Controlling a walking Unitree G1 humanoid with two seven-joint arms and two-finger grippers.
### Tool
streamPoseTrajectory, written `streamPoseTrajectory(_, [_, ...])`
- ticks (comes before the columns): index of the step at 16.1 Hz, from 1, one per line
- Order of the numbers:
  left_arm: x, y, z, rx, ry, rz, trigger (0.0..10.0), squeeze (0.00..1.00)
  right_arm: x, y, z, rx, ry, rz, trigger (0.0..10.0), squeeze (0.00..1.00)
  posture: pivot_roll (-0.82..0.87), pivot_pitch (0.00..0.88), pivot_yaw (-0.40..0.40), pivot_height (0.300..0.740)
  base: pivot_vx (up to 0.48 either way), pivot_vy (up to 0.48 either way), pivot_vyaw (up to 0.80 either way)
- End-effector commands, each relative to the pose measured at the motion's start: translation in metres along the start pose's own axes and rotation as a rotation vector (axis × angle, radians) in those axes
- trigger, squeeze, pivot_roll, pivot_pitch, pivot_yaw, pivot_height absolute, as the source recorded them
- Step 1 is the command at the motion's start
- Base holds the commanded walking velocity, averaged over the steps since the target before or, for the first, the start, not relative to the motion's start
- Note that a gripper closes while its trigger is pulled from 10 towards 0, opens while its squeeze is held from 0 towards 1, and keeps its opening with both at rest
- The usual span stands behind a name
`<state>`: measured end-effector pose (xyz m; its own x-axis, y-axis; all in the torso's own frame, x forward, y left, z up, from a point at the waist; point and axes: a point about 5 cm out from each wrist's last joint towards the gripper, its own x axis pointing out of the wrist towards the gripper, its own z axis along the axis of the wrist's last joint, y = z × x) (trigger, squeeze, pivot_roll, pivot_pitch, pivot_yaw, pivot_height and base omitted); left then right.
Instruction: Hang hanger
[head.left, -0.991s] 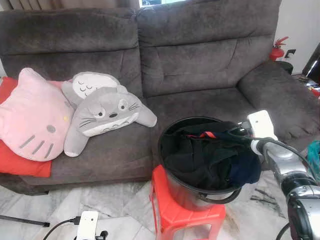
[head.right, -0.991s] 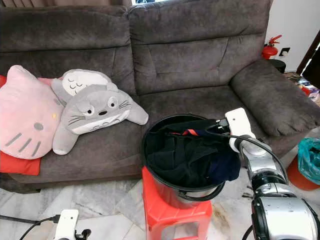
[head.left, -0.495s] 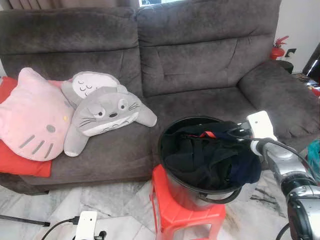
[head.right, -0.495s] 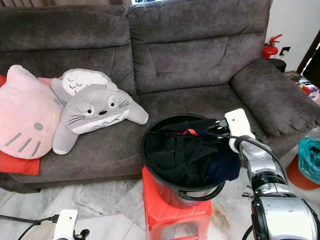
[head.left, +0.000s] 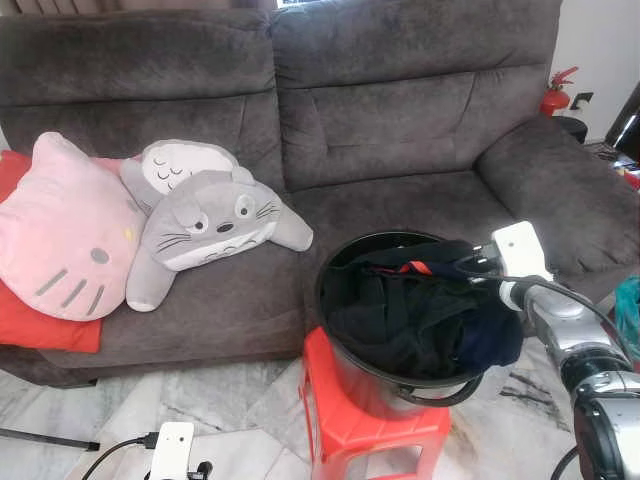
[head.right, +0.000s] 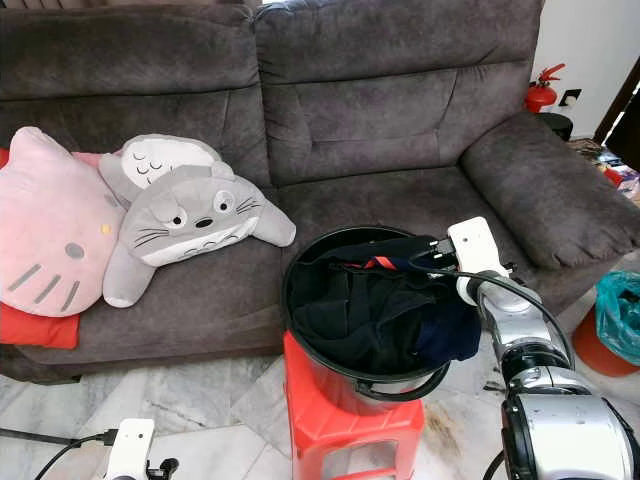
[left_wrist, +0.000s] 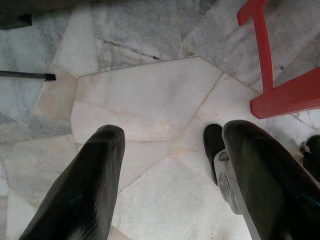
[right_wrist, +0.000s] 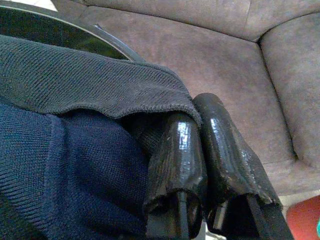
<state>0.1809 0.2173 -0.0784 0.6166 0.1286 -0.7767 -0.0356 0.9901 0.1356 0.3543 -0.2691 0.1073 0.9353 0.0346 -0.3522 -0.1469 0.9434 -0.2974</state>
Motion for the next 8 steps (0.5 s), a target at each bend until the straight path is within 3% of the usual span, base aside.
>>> streamPoseTrajectory(1, [-0.001,0.004,-0.006,0.017,0.019,0.018,10.0,0.00,0.000,0.004,-0.004,0.010,0.002,-0.009,0.0,0.00,-0.08,0.000,0.061,0.740,0.000,0.000,0.00])
streamPoseTrajectory(5, [-0.002,0.005,-0.006,0.019,0.018,0.018,10.0,0.00,0.001,0.002,0.002,0.027,-0.048,-0.076,0.0,0.00,-0.08,0.000,0.064,0.740,0.000,0.000,0.00])
streamPoseTrajectory(6, [-0.002,0.004,-0.006,0.019,0.018,0.020,10.0,0.00,0.001,-0.005,0.012,0.062,-0.096,-0.163,3.4,0.00,-0.08,0.000,0.064,0.740,0.000,0.000,0.00])
streamPoseTrajectory(7, [-0.002,0.004,-0.007,0.019,0.018,0.020,10.0,0.00,0.000,-0.008,0.015,0.054,-0.112,-0.196,8.2,0.00,-0.08,0.000,0.065,0.740,0.000,0.000,0.00])
streamPoseTrajectory(8, [-0.002,0.004,-0.007,0.020,0.018,0.020,10.0,0.00,0.000,-0.009,0.021,0.057,-0.140,-0.215,10.0,0.00,-0.08,0.000,0.065,0.740,0.000,0.000,0.00])
